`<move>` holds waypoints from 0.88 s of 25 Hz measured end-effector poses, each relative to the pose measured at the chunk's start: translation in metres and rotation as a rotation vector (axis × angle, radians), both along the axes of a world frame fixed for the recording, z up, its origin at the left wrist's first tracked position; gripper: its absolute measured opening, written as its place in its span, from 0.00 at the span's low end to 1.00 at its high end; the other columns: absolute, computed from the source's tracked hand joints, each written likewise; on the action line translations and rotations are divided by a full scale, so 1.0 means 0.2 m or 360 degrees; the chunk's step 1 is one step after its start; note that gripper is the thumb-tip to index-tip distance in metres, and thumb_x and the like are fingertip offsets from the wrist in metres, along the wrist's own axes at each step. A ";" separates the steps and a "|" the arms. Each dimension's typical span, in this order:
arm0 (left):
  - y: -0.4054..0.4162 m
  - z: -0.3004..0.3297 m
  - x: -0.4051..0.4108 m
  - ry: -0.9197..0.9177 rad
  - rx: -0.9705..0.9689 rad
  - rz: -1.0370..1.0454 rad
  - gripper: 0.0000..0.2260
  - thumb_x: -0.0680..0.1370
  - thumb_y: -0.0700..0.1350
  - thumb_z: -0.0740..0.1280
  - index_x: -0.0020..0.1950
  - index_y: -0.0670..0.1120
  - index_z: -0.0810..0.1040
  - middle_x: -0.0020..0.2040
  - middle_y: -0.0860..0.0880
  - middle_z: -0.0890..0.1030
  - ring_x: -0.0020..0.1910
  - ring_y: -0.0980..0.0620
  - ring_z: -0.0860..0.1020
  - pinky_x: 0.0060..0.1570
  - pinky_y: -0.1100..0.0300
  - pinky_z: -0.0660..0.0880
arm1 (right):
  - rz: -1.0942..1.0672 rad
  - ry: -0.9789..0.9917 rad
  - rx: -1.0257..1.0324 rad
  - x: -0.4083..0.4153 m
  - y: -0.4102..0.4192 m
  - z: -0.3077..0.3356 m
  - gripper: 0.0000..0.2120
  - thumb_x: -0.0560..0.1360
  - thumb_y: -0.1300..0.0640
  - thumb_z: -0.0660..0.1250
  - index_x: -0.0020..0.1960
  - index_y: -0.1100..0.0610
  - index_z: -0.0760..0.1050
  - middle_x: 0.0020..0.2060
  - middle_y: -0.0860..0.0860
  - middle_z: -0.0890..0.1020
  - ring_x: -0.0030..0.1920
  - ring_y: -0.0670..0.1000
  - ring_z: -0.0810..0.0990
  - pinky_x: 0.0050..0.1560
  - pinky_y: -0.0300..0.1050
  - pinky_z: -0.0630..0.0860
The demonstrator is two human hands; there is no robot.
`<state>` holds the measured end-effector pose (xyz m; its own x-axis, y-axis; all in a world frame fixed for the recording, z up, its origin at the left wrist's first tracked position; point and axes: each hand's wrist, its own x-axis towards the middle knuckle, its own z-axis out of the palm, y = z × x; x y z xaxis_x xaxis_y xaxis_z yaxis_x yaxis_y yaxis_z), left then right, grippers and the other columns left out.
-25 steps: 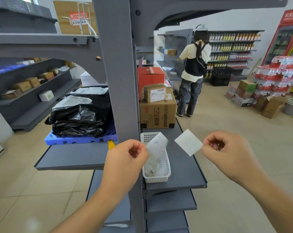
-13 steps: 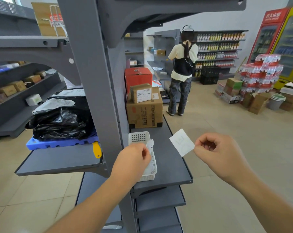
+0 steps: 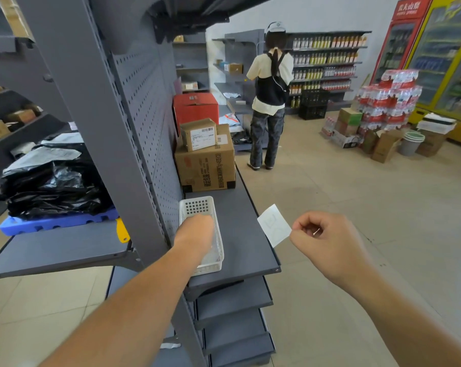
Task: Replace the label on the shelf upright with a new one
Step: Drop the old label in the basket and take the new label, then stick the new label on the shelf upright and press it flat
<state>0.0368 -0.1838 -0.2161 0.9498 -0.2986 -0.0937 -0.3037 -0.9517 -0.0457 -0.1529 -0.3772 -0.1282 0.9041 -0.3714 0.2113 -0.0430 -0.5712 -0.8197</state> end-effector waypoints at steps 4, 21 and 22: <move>0.01 0.02 0.00 0.0005 -0.0006 0.0006 0.11 0.77 0.30 0.65 0.55 0.41 0.81 0.37 0.46 0.78 0.40 0.44 0.80 0.41 0.54 0.80 | -0.0002 0.0006 0.0029 0.00 -0.01 -0.01 0.06 0.69 0.63 0.71 0.33 0.56 0.80 0.23 0.42 0.73 0.25 0.43 0.68 0.28 0.32 0.66; 0.34 0.45 -0.51 -0.1096 -0.1204 -0.0891 0.13 0.74 0.51 0.77 0.54 0.46 0.86 0.50 0.49 0.85 0.50 0.50 0.80 0.52 0.59 0.77 | 0.0249 -0.0128 0.0232 0.22 0.42 0.14 0.10 0.73 0.62 0.69 0.33 0.53 0.81 0.24 0.41 0.77 0.25 0.40 0.72 0.26 0.29 0.68; 0.36 0.46 -0.51 -0.1116 -0.1186 -0.0866 0.13 0.74 0.51 0.78 0.54 0.46 0.85 0.50 0.49 0.85 0.50 0.50 0.80 0.53 0.59 0.77 | 0.0297 -0.0144 0.0245 0.22 0.46 0.16 0.11 0.73 0.62 0.69 0.33 0.53 0.81 0.23 0.41 0.77 0.25 0.40 0.72 0.26 0.29 0.67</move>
